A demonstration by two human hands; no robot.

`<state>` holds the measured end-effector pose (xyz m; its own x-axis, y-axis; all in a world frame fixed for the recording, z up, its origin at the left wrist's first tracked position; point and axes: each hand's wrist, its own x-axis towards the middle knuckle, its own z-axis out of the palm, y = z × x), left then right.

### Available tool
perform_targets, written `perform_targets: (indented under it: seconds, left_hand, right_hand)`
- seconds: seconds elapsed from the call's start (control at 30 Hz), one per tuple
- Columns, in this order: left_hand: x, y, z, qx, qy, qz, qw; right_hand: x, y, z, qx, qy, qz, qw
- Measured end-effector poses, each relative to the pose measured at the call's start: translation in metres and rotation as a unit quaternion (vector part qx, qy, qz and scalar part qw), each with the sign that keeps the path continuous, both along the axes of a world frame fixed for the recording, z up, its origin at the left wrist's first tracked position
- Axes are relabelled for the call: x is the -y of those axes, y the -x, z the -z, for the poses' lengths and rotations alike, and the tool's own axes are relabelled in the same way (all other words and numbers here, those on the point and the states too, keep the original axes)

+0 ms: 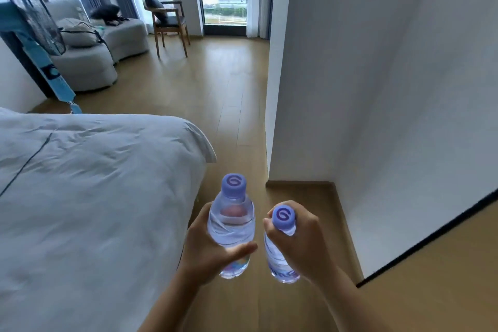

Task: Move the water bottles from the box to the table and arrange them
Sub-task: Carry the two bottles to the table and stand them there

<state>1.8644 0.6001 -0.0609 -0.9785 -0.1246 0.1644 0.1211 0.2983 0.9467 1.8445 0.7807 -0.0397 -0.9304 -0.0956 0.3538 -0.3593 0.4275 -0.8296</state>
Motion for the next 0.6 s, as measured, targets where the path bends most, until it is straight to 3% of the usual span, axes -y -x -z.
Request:
perform_targets:
  seconds: [0.3, 0.6]
  left_hand:
    - [0.031, 0.153, 0.004, 0.025, 0.009, -0.048, 0.998]
    - [0.112, 0.354, 0.009, 0.003, 0.015, -0.028, 0.999]
  right_hand:
    - [0.032, 0.172, 0.005, 0.014, 0.015, -0.026, 0.999]
    - [0.114, 0.365, 0.01, 0.036, 0.014, -0.015, 0.999]
